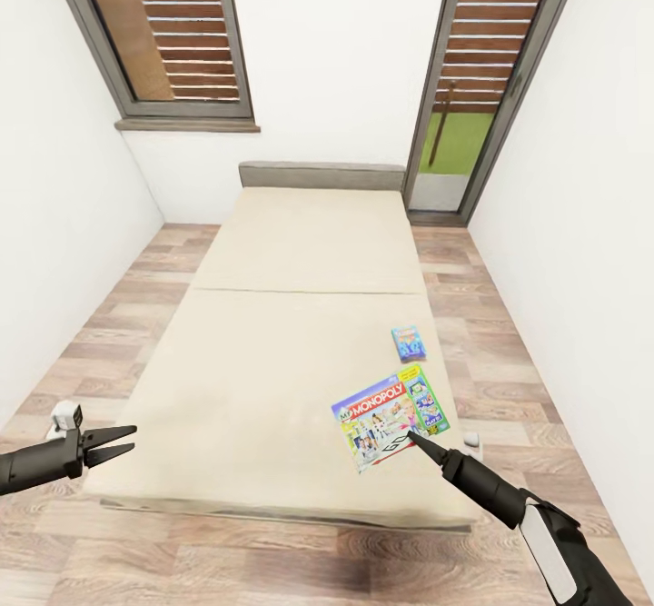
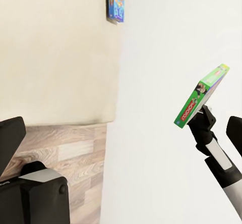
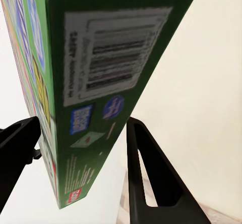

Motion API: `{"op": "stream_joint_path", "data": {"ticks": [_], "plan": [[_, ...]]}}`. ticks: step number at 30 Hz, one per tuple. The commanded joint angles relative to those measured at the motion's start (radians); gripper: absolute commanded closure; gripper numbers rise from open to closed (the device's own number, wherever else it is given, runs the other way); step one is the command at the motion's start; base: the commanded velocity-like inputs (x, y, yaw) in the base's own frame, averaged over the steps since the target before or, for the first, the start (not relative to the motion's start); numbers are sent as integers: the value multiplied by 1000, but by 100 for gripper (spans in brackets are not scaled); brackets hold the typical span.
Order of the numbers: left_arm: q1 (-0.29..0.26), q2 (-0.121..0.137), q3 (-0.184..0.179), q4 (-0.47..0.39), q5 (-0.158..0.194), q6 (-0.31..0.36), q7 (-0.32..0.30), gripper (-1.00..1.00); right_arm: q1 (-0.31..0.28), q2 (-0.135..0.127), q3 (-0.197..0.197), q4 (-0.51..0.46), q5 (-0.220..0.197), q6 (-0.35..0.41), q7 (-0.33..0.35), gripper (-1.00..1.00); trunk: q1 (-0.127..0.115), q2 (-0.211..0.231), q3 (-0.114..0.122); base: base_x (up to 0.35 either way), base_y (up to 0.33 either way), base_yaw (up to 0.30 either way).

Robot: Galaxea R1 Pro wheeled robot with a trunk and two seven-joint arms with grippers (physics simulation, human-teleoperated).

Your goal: Put all the toys in the child's room - the three board games (two on the bed and one on the table), the two jigsaw puzzles on the table, and the tennis ball on the table - inside the toy box on the table in the child's room.

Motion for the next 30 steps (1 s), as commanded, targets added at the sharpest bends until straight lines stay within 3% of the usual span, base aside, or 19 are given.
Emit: {"op": "stream_joint_path", "data": {"ticks": [1, 30], "plan": [[0, 0, 0, 0, -1, 11, -4, -100, 0, 0, 0, 0, -6, 8, 1, 100, 1, -2, 0, 0, 0, 0], [0, 0, 0, 0, -2, 11, -4, -100, 0, 0, 0, 0, -5, 7, 1, 100, 1, -2, 49, 0, 0, 0]]}}
